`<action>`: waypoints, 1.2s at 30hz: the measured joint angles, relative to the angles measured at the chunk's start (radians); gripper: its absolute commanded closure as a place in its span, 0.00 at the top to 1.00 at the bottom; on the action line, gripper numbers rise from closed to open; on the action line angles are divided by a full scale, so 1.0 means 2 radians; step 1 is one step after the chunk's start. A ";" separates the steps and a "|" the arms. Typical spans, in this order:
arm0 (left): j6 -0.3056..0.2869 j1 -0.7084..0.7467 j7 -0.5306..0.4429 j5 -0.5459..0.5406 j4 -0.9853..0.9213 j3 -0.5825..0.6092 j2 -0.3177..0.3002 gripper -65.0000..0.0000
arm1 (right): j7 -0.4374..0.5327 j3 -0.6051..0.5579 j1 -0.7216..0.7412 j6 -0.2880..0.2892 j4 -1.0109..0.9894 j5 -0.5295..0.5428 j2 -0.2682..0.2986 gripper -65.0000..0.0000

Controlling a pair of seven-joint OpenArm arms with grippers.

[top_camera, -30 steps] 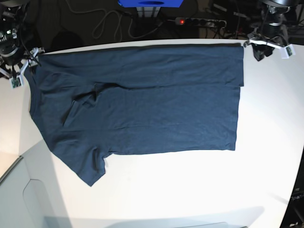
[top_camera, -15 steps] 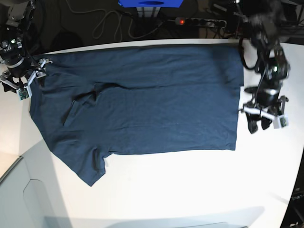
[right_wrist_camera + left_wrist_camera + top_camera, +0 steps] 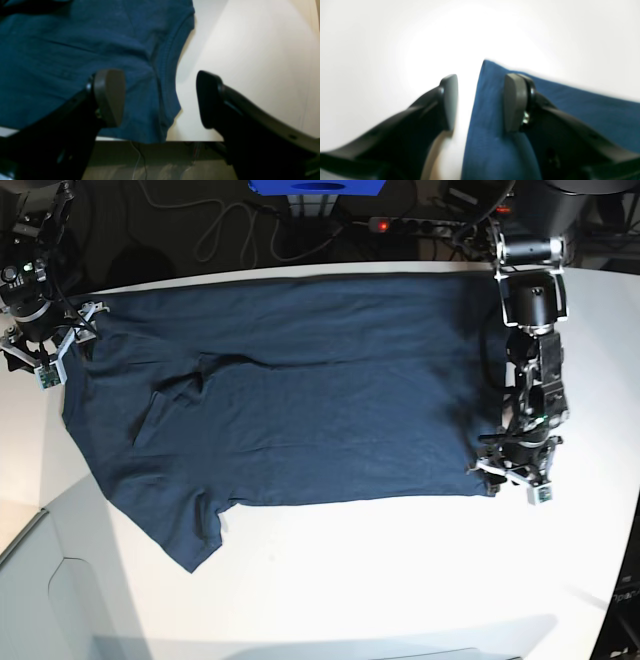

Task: Fold the T-shirt properly
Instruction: 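Release the edge and reach both grippers toward the shirt's hem corners, then grasp the hem corners of the shirt with both grippers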

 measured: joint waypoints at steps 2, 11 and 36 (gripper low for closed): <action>0.000 -0.015 -0.043 0.001 -0.046 0.030 -0.006 0.44 | -0.001 0.000 0.000 0.000 0.000 0.000 0.000 0.65; 0.000 -0.054 -0.116 -0.001 -0.127 0.077 -0.009 0.44 | -0.001 0.000 0.000 0.000 -0.001 0.000 0.000 0.65; -0.001 -0.047 -0.129 -0.003 -0.125 0.101 -0.009 0.00 | 0.003 -0.098 0.305 0.005 -0.290 -0.001 0.021 0.66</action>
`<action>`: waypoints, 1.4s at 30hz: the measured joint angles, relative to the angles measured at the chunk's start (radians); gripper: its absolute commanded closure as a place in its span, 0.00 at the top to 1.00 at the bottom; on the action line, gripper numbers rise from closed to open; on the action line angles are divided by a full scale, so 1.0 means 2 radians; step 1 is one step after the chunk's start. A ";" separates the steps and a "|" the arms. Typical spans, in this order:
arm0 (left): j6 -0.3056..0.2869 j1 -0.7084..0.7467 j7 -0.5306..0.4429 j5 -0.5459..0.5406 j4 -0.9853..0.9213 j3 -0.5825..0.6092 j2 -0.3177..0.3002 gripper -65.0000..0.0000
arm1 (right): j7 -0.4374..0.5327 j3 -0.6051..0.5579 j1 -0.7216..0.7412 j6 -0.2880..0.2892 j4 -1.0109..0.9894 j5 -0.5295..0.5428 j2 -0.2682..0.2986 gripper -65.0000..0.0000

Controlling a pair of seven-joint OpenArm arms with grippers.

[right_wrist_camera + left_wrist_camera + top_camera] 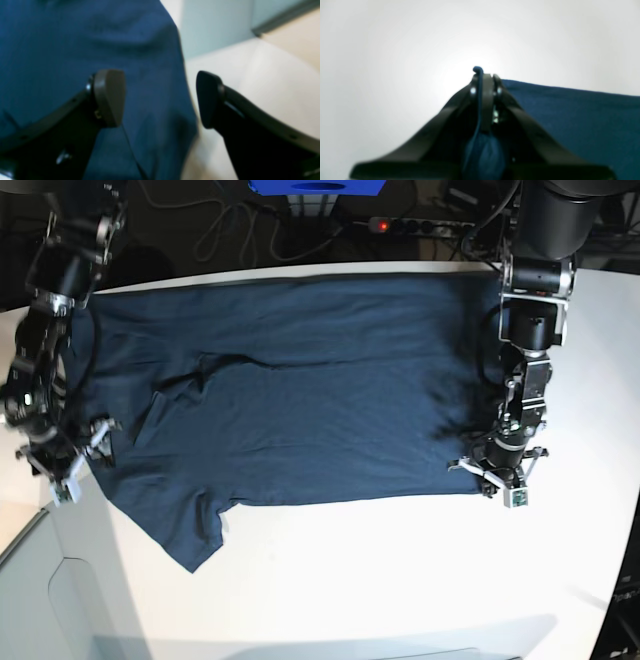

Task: Fold the T-shirt properly
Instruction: 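Grasp the hem corners of the shirt with both grippers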

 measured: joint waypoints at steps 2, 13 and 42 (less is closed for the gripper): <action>0.000 0.001 -0.003 0.000 0.000 0.000 0.000 0.00 | 0.002 -0.006 0.042 0.000 -0.063 0.001 -0.002 0.66; 0.000 0.007 -0.008 0.000 0.002 0.002 -0.001 0.00 | 0.281 -0.080 0.190 0.000 -0.418 -0.003 0.005 0.66; 0.000 0.021 -0.008 -0.004 0.019 -0.001 -0.001 0.00 | 0.381 -0.157 0.171 -0.128 -0.460 0.004 0.010 0.00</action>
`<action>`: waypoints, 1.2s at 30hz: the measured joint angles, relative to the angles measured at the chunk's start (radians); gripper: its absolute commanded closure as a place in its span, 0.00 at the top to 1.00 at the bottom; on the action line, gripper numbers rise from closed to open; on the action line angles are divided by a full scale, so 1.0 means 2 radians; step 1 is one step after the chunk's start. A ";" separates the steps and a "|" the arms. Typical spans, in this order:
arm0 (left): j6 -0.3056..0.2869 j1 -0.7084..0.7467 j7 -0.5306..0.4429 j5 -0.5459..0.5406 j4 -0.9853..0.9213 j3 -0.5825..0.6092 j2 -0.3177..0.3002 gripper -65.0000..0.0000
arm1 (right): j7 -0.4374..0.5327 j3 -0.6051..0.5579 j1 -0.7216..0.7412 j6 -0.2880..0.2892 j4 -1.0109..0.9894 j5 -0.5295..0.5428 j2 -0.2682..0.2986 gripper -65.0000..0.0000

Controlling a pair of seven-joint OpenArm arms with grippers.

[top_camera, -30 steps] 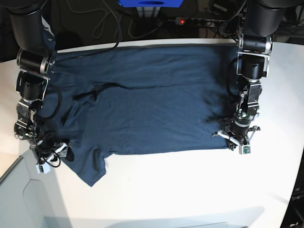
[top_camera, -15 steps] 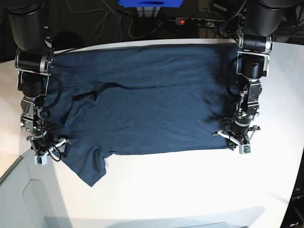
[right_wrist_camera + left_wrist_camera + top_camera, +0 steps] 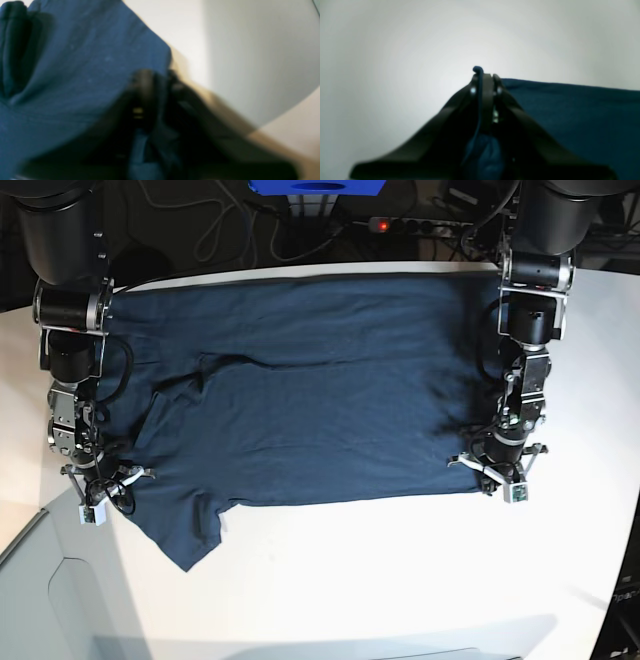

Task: Fold the T-shirt properly
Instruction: 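Grasp the hem corners of the shirt with both grippers, then fold the hem up toward the collar with both grippers and release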

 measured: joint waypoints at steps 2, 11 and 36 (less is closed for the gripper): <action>0.002 0.014 0.013 0.000 0.028 0.000 0.000 0.00 | 0.010 0.000 -0.006 0.000 0.001 0.004 0.001 0.03; -0.001 0.104 0.066 0.000 0.173 -0.013 -0.009 0.00 | 0.000 0.086 -0.022 0.001 0.009 0.005 0.001 0.00; 0.000 0.289 0.114 0.000 0.425 -0.155 0.028 0.00 | -0.012 0.092 -0.352 -0.003 0.475 0.001 -0.002 0.00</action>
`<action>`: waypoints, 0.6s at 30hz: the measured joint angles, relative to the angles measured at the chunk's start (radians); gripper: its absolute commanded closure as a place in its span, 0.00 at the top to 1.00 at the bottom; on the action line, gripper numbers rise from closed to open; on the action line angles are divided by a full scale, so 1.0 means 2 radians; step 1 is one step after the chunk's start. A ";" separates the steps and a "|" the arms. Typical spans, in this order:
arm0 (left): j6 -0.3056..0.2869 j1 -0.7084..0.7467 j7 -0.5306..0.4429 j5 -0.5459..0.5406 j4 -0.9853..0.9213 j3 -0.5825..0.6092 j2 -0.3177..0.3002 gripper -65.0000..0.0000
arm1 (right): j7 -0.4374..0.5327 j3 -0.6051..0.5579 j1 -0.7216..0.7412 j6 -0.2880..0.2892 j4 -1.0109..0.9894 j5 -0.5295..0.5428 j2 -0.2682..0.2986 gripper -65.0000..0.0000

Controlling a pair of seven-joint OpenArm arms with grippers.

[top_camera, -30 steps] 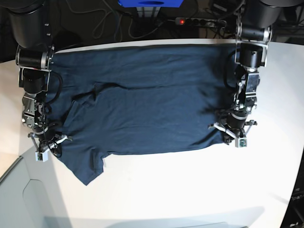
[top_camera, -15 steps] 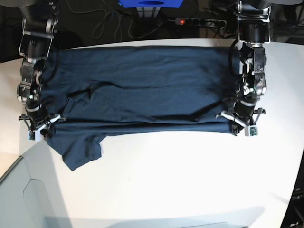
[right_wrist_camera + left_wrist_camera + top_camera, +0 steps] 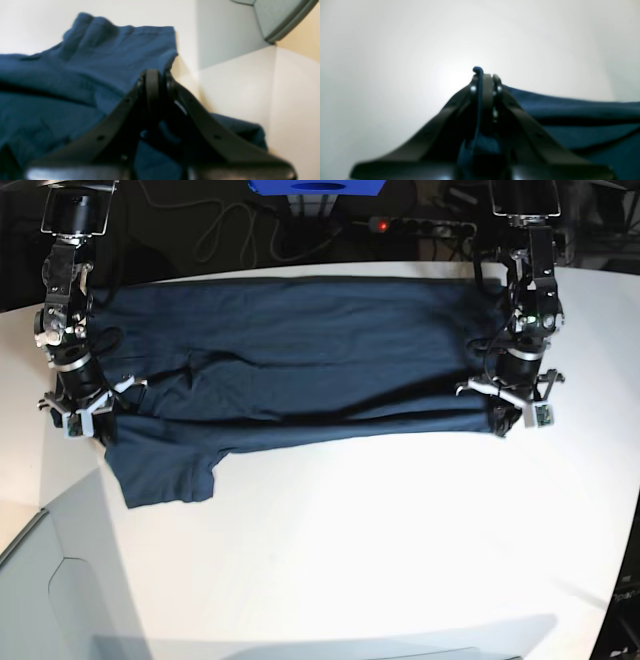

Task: Fold the T-shirt properly
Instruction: 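Fold the hem up toward the collar with both grippers and release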

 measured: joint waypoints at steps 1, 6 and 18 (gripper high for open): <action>0.000 0.004 -0.001 0.000 0.001 -0.001 0.000 0.00 | 0.000 0.000 -0.004 0.000 0.000 0.000 0.000 0.00; 0.000 0.010 -0.002 0.001 0.001 -0.002 0.000 0.00 | -0.035 0.000 -0.007 0.000 0.000 0.000 0.000 0.01; 0.001 0.023 0.000 -0.014 -0.001 -0.001 0.015 0.33 | -0.090 0.034 -0.007 0.036 0.015 0.000 -0.005 0.43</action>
